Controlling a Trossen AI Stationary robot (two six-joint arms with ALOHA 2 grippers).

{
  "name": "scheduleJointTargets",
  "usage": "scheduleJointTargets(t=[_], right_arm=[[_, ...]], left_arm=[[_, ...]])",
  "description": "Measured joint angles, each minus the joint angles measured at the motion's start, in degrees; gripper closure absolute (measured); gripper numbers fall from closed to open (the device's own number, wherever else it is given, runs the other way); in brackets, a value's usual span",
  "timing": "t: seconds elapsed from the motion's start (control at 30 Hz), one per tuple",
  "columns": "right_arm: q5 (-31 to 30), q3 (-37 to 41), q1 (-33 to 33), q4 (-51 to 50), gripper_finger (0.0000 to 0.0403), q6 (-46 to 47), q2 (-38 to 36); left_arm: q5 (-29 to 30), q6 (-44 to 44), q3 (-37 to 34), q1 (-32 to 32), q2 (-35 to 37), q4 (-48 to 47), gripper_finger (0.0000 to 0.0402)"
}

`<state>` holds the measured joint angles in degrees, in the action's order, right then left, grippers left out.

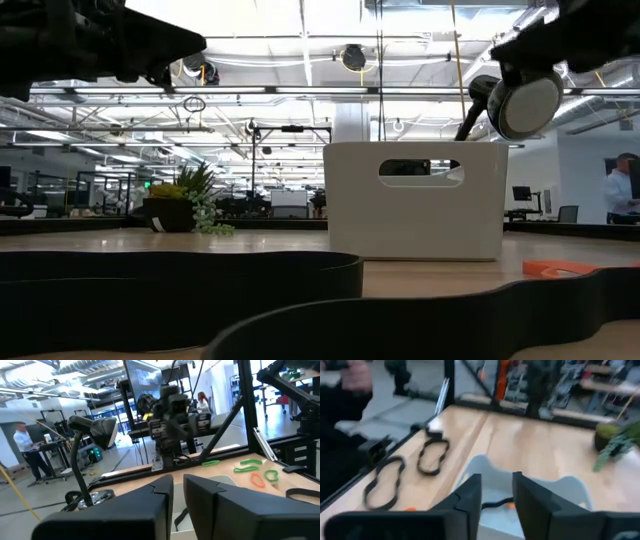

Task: Pick and place rubber bands into bin
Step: Put the orange rubber band into the white bin

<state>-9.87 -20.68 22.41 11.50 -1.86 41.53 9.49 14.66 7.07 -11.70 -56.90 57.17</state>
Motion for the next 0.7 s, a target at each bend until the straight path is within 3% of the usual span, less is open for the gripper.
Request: scheduleJointTargets(t=[0.1,0.27,0.43,0.7], right_arm=[[-3.23,-7.30,5.28,-9.14,0.0268,3.32,5.49],[-3.65,-18.10,13.96,-20.65,0.0237,12.15,17.19],[-3.61,-23.21,20.76,-21.06,0.0231,14.78,28.63],[-3.72,-24.38,27.39,-20.05,0.0241,28.74,41.90]], left_arm=[[0.01,-0.38,0.00,0.00,0.00,0.00,0.0347],[0.03,-1.71,0.00,0.00,0.00,-0.04,0.0346],[0.03,-1.84,0.00,0.00,0.00,-0.02,0.0346],[0.05,-3.42,0.02,0.00,0.00,0.02,0.0346]])
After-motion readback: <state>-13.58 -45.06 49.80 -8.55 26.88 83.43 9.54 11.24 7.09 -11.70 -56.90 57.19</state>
